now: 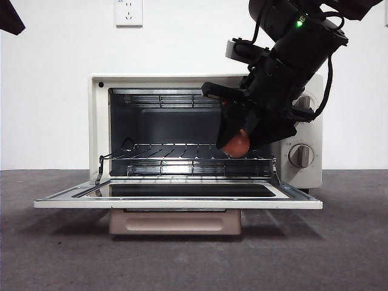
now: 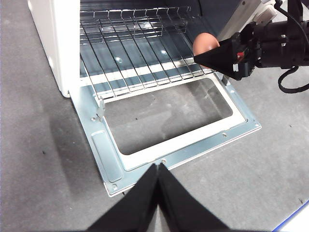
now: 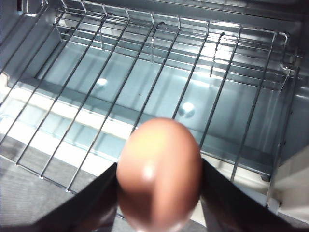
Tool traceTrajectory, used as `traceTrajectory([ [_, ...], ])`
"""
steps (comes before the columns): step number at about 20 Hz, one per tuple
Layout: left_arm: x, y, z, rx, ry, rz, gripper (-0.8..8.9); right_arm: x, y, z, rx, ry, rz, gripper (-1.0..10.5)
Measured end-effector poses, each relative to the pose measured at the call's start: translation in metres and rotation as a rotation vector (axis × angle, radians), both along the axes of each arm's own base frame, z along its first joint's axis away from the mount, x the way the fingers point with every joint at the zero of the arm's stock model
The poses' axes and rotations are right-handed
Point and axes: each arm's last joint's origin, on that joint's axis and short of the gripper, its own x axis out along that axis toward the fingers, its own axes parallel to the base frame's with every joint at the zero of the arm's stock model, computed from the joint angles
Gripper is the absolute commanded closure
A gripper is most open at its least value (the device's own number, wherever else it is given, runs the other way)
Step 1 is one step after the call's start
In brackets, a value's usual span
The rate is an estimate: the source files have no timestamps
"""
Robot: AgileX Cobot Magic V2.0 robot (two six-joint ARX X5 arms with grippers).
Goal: Eggoven
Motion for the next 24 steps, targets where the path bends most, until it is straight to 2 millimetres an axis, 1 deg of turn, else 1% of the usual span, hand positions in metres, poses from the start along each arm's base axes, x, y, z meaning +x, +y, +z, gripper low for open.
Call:
traceTrajectory([
  [6,0.0,0.0,0.0,0.0,0.0,0.0,8.07,0.0,0.0,-0.002,-0.008,0.013,0.001,6.2],
  [10,0.0,0.0,0.0,0.0,0.0,0.0,8.07,0.0,0.0,-0.002,-0.008,0.013,0.001,6.2],
  [12,0.0,0.0,0.0,0.0,0.0,0.0,8.07,-0.002,-0.001,0.002,-0.001,0.003,0.001,6.2],
  [15,0.0,0.0,0.0,0.0,0.001,0.0,8.07,-0.005,-0.003,0.013,0.016,-0.024,0.001,6.2],
  [18,0.002,-0.001,-0.001,0.005,0.01,0.0,8.07,-0.013,-0.008,0.026,0.022,-0.034,0.002,6.2],
  [20,0.005,-0.002,-0.002,0.006,0.015,0.002,8.07,-0.022,-0.012,0.04,0.033,-0.05,0.009,6.2],
  [22,0.013,-0.002,-0.003,-0.003,-0.008,0.025,8.07,-0.036,-0.017,0.059,0.055,-0.082,0.018,6.2],
  [24,0.024,0.003,-0.015,0.002,0.007,0.076,8.07,-0.055,-0.027,0.082,0.082,-0.124,0.028,6.2],
])
